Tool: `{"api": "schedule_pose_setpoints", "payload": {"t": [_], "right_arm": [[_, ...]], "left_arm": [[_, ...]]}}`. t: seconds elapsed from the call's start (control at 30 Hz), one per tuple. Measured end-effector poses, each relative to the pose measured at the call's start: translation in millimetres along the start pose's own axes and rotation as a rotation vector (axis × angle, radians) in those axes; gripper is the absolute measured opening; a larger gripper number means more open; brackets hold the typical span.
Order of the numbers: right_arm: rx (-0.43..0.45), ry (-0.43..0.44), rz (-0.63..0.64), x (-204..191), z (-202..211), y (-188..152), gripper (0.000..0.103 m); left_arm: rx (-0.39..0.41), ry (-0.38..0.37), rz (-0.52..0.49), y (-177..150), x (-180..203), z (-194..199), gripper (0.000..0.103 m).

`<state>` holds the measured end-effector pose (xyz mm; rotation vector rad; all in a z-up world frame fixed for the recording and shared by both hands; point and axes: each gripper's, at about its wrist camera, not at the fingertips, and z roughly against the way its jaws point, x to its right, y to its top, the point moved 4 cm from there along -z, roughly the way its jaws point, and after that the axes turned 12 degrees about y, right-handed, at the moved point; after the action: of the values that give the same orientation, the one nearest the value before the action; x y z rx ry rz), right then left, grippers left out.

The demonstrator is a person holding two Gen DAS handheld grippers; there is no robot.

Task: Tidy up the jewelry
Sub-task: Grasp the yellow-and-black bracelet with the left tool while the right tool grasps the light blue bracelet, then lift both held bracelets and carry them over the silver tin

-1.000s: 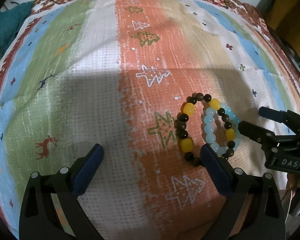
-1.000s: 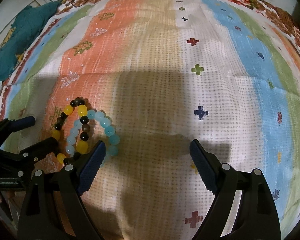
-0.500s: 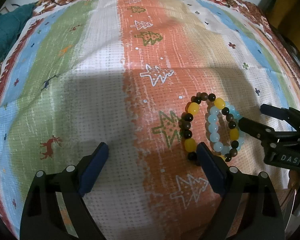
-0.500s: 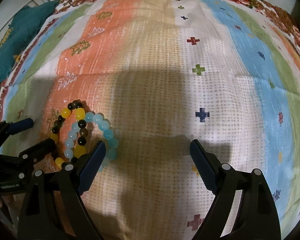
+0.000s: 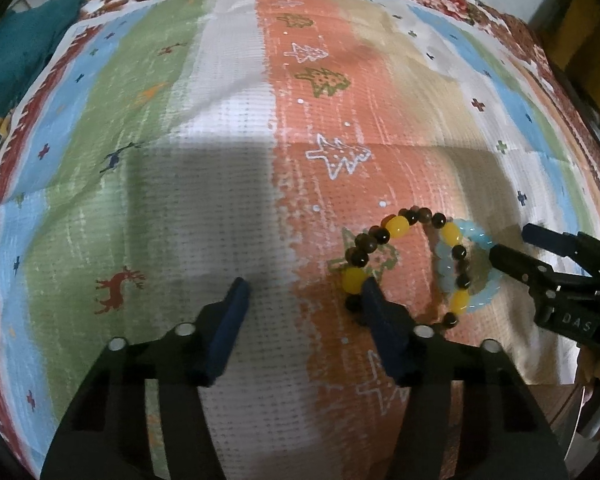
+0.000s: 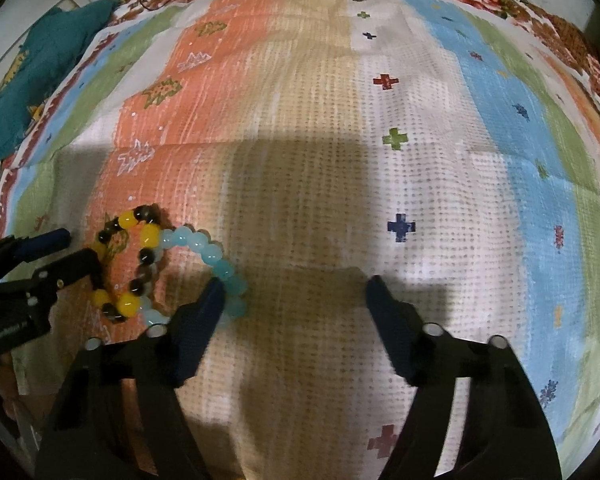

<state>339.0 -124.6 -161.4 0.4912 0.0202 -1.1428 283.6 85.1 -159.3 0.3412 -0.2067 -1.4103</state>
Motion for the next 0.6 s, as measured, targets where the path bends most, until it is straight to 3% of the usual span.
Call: {"api": "schedule_pose_setpoints", "payload": {"t": [0.13, 0.2, 0.27, 0.37, 0.6], "right_arm": [[0.0, -0.026, 0.019, 0.4, 0.7, -0.3, 0.046], [-0.001, -0.035, 0.031, -0.3, 0.6, 0.1, 0.037], [-0.004, -0.028, 0.037, -0.9, 0.6, 0.4, 0.018], [-0.011, -0.022, 0.055, -4.7, -0.1, -0.3, 0.013], [-0.01, -0.009, 0.056, -4.7, 1.8, -1.6, 0.012]], "left_arm": [[-0.003, -0.015, 0.003, -0.9, 0.1, 0.8, 0.041], [-0.006, -0.028, 0.002, -1.6, 2.0, 2.0, 0.029], [-0.013, -0.052, -0.002, -2.1, 6.4, 3.4, 0.017], [-0.013, -0.057, -0.022, -3.0, 13.0, 5.3, 0.007], [-0.01, -0.062, 0.001, -1.0, 14.1, 7.6, 0.0]]}}
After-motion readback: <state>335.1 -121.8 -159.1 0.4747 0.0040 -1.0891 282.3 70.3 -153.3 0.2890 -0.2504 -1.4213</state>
